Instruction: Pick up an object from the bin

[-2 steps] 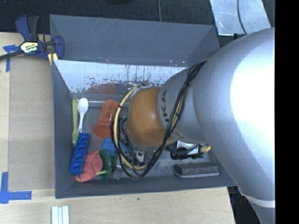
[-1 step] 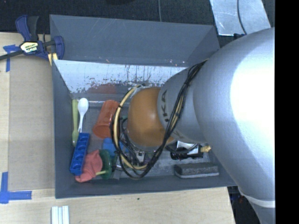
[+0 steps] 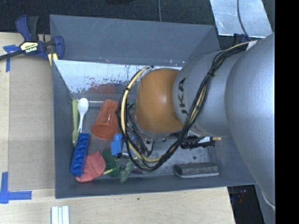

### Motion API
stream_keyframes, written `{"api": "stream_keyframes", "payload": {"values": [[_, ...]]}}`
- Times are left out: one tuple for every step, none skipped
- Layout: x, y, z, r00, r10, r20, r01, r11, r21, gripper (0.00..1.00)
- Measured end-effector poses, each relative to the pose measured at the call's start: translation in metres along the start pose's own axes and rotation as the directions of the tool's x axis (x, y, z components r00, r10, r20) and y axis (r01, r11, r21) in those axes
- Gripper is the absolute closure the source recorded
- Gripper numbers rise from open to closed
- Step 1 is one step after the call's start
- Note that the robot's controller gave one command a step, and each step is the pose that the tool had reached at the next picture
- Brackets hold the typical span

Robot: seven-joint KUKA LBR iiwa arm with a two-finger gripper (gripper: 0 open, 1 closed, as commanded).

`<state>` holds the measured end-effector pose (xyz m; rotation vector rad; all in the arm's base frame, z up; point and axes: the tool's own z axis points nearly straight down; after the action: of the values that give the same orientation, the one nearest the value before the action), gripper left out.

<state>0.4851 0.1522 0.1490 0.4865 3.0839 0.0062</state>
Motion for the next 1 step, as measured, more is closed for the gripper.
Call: {"api": "stream_keyframes", "payload": {"values": [[0.0008,-0.0009,-0.0011,1.0,0.0,-0.001,0.0,1.0,0.002,1.0]]}}
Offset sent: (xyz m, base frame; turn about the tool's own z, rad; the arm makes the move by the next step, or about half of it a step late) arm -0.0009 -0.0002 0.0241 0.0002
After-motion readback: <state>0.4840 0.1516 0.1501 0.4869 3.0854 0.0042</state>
